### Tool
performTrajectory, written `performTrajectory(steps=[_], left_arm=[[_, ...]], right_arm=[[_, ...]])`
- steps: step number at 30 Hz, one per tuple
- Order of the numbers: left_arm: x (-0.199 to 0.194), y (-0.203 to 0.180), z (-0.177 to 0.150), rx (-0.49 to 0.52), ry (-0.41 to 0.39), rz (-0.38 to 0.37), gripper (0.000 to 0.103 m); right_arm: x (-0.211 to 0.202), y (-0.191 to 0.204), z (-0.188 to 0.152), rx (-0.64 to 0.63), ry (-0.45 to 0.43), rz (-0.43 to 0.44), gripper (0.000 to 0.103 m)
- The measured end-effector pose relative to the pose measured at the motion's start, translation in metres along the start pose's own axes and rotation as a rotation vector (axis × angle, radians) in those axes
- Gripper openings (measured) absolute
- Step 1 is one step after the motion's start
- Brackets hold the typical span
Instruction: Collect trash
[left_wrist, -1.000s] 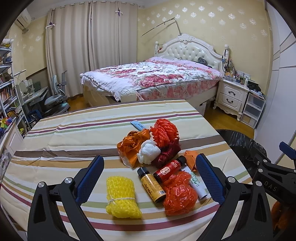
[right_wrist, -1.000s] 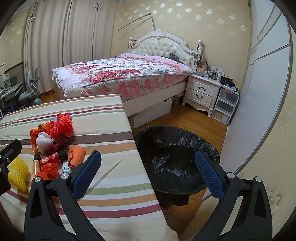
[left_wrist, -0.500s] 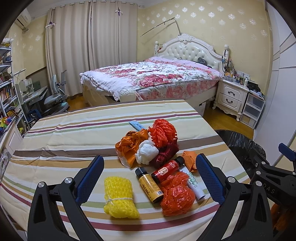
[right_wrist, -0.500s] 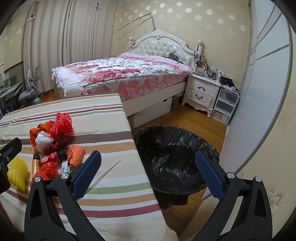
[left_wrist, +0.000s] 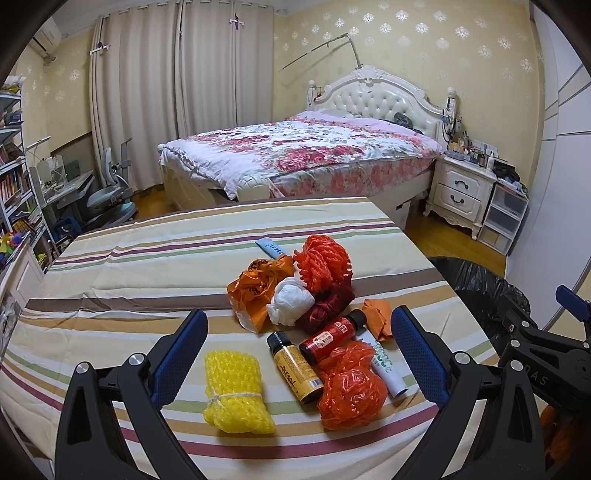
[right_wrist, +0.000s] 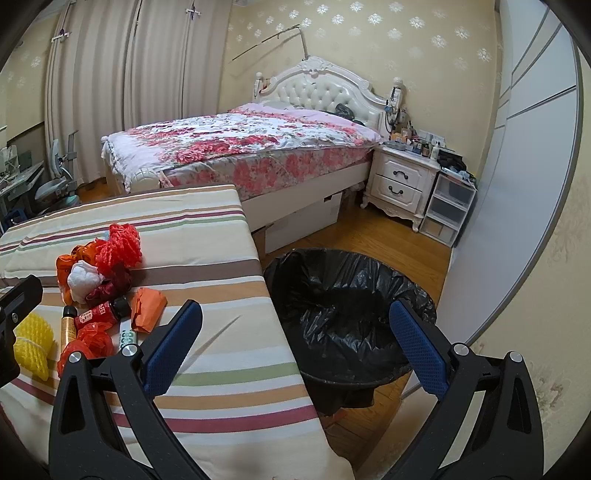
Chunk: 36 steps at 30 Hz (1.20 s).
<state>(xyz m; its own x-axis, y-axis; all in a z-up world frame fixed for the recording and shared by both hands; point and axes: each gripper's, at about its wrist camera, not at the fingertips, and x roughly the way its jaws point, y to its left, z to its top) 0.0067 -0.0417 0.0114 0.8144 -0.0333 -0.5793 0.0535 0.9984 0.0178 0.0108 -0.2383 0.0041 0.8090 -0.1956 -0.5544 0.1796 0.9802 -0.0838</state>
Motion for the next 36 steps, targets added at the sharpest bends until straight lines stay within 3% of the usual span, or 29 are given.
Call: performTrajectory(steps=[36], left_arm=[[0.0056,-0.0062,-0.0069,0.002,0.009,-0.003,0.097]], right_arm=[[0.002,-0.0034,-0.0021,0.004,0.009,0.0,0.099]])
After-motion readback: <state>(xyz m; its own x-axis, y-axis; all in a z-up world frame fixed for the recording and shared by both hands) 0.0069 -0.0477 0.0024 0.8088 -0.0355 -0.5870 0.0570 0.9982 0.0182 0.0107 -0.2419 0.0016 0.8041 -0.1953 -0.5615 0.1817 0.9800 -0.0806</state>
